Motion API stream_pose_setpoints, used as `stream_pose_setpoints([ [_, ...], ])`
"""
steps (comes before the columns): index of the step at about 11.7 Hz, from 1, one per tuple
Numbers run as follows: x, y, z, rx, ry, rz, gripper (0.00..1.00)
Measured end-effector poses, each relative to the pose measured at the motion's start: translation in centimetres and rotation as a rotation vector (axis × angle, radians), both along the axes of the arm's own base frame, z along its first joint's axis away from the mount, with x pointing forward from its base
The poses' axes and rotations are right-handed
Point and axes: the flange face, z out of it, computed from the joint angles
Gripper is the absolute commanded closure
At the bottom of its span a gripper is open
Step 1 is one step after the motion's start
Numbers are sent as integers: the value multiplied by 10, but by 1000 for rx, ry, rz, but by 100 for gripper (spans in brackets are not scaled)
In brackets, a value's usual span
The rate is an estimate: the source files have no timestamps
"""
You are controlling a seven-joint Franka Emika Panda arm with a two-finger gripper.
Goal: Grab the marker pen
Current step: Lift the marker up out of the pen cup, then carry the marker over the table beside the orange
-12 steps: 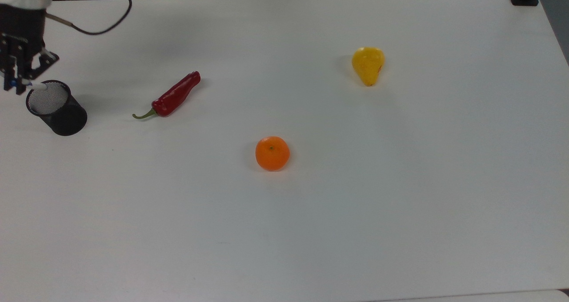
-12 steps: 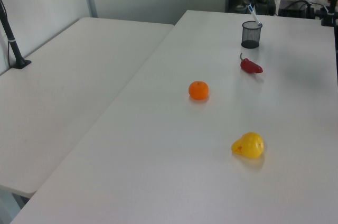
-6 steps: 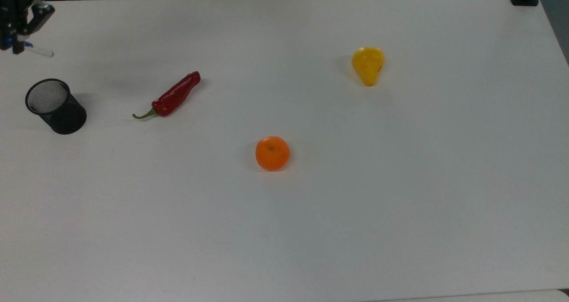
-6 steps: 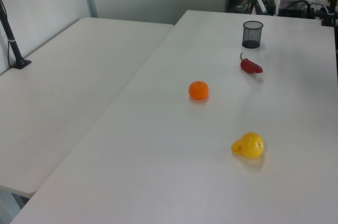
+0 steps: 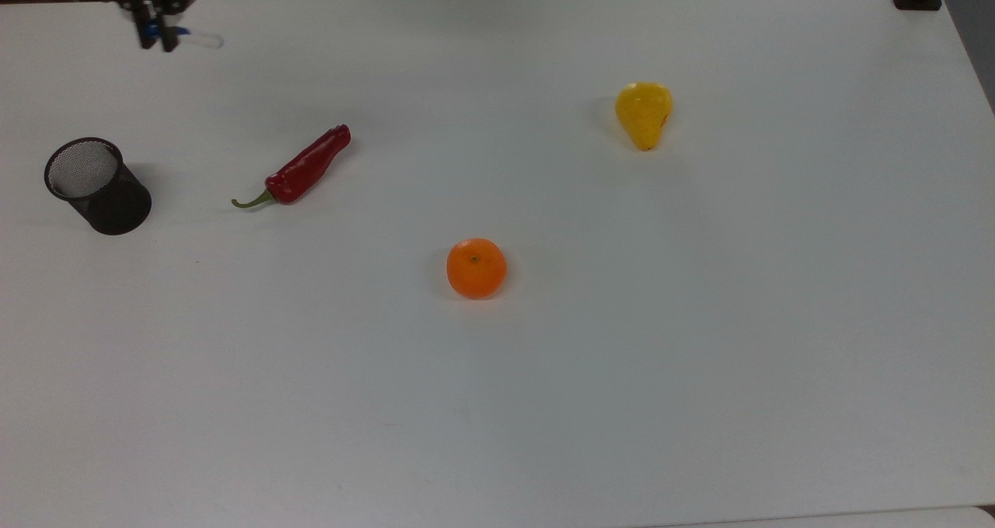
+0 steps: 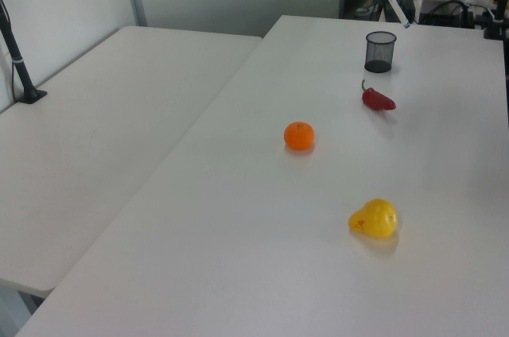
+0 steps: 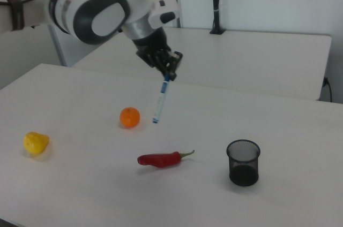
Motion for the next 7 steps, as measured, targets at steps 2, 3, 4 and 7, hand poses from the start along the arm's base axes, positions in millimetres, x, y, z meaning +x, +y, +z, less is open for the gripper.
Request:
stream_pose_setpoints([
  [2,-6,33,5,40,59,22,100],
  [3,-8,47,6,63,83,26,100],
  [4,-9,65,5,90,118,32,100],
  [7,-4,120,-5,144,167,33,100],
])
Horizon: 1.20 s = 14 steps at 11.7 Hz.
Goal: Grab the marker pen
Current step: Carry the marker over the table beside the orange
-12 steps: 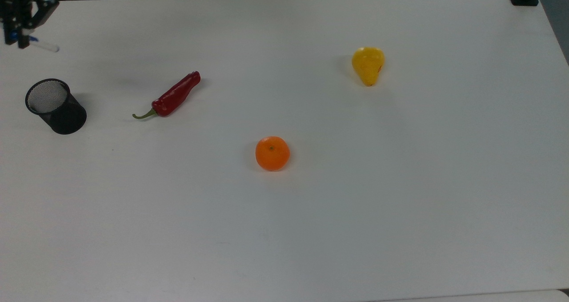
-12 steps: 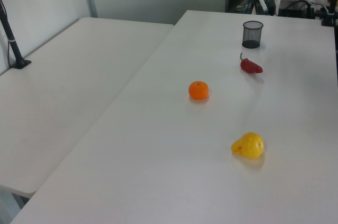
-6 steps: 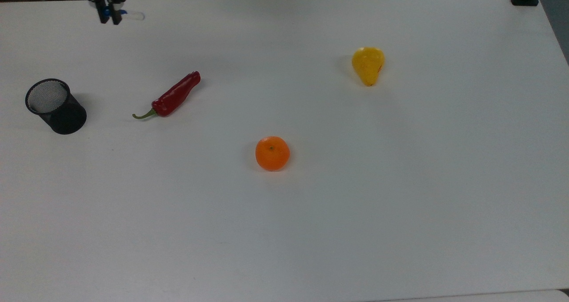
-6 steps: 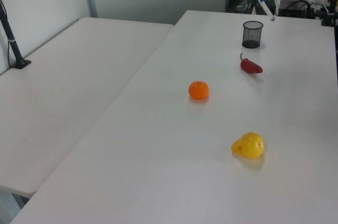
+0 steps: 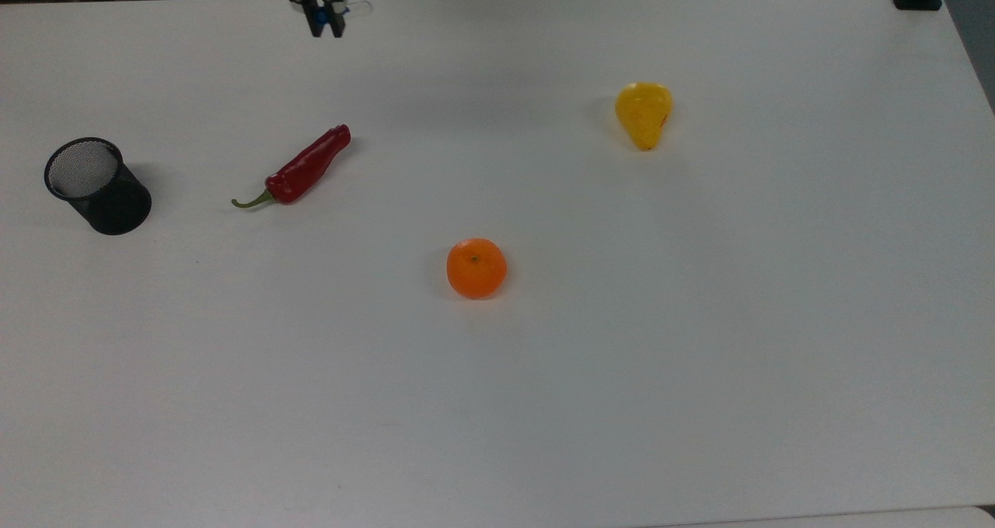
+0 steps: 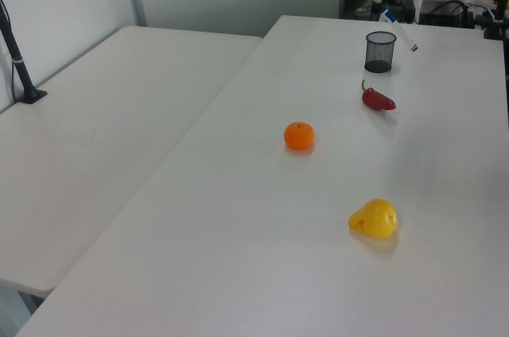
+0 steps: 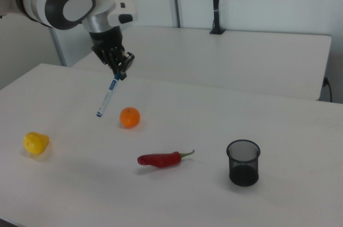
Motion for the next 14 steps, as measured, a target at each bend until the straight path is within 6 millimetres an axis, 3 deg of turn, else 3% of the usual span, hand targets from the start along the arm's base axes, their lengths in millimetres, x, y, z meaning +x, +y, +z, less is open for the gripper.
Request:
stream_pose_setpoints([
  [2,7,29,-16,9,34,-6,100],
  [4,21,55,-48,3,81,4,100],
  [9,57,95,-125,-23,67,11,100],
  [14,58,138,-187,-30,61,10,100],
])
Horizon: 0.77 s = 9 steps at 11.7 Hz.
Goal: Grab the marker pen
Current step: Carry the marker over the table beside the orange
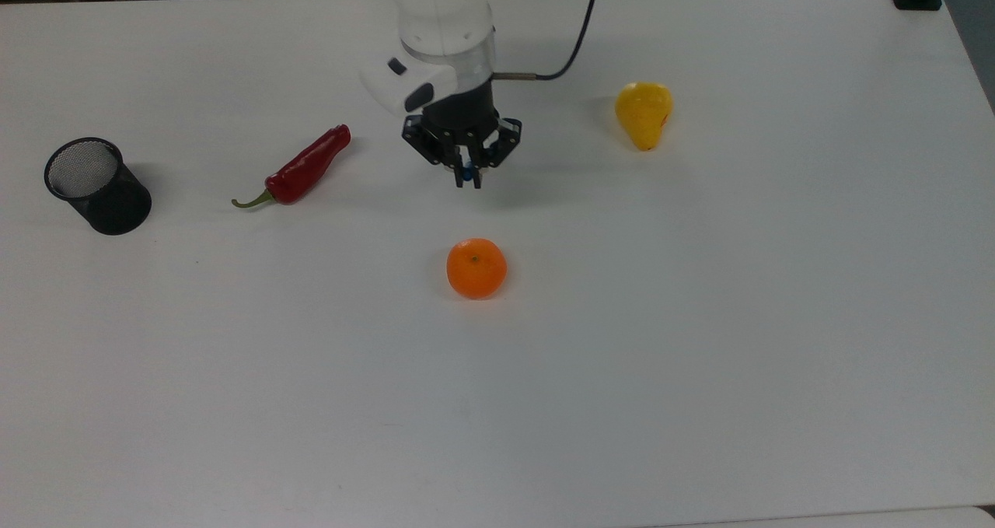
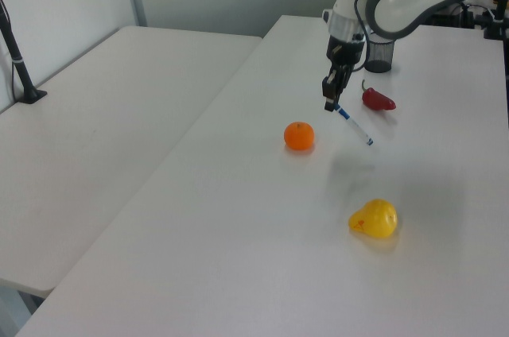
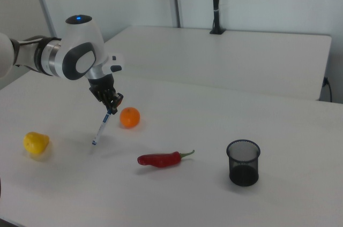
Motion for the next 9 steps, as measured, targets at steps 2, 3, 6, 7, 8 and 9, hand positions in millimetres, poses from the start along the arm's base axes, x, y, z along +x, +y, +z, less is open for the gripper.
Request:
stream_pose_setpoints([
  [2,2,27,-27,-1,5,-3,100],
  [3,3,33,-34,-2,3,0,100],
  [6,5,50,-47,-13,-22,30,100],
  [7,5,52,-48,-12,-28,33,100],
  [8,6,54,-49,-11,-38,37,100],
  [9,7,57,-51,-11,-48,42,100],
])
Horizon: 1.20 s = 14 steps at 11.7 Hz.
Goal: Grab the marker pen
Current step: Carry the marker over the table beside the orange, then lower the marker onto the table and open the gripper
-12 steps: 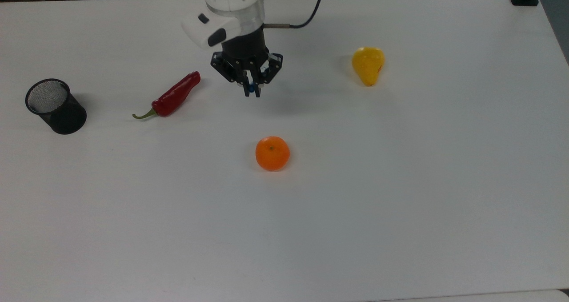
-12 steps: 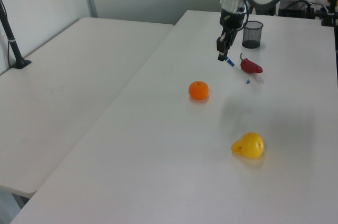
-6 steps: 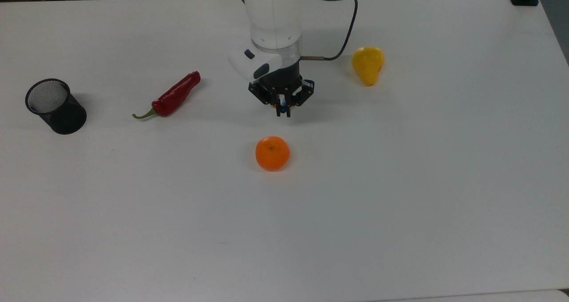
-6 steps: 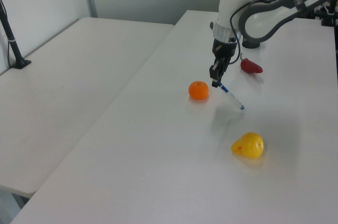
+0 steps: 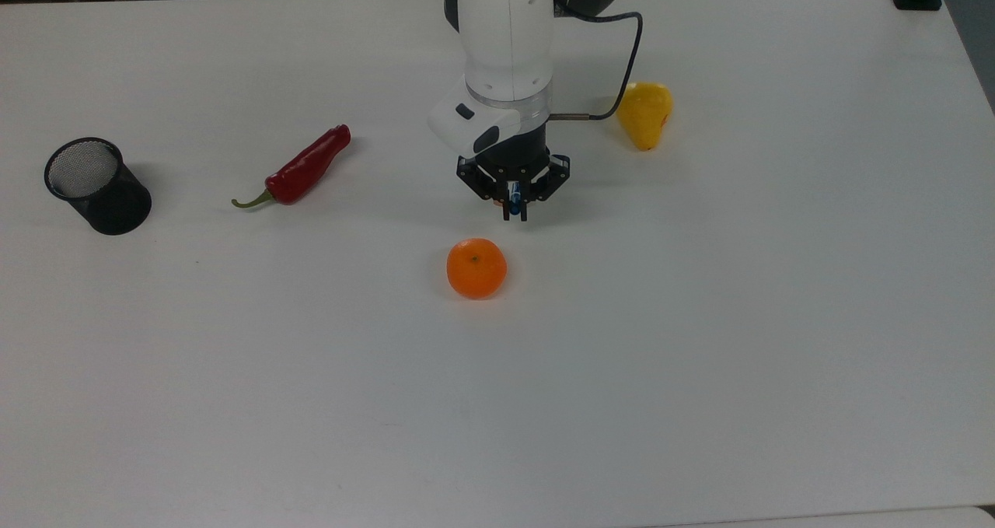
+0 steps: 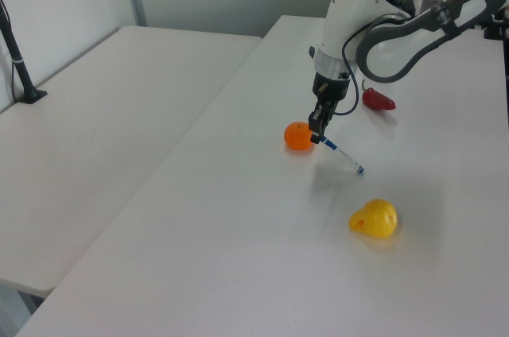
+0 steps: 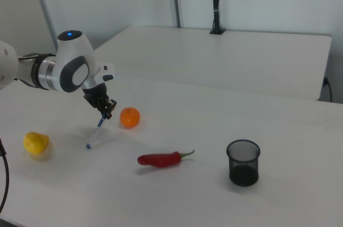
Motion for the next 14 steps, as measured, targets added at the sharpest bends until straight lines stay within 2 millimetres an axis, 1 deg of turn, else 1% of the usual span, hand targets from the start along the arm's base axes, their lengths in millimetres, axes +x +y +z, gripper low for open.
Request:
stream_pose_setpoints([
  [3,3,9,-15,-16,-28,27,100],
  [5,5,11,-24,-20,-40,32,96],
  [6,6,11,-28,-21,-41,32,85],
  [7,6,11,-30,-22,-38,32,69],
  [8,6,11,-31,-22,-37,31,45],
  [9,6,10,-32,-22,-36,31,23],
  [10,6,10,-33,-23,-34,30,11],
  [11,6,9,-35,-24,-32,29,0],
  [14,7,9,-38,-25,-28,27,0],
])
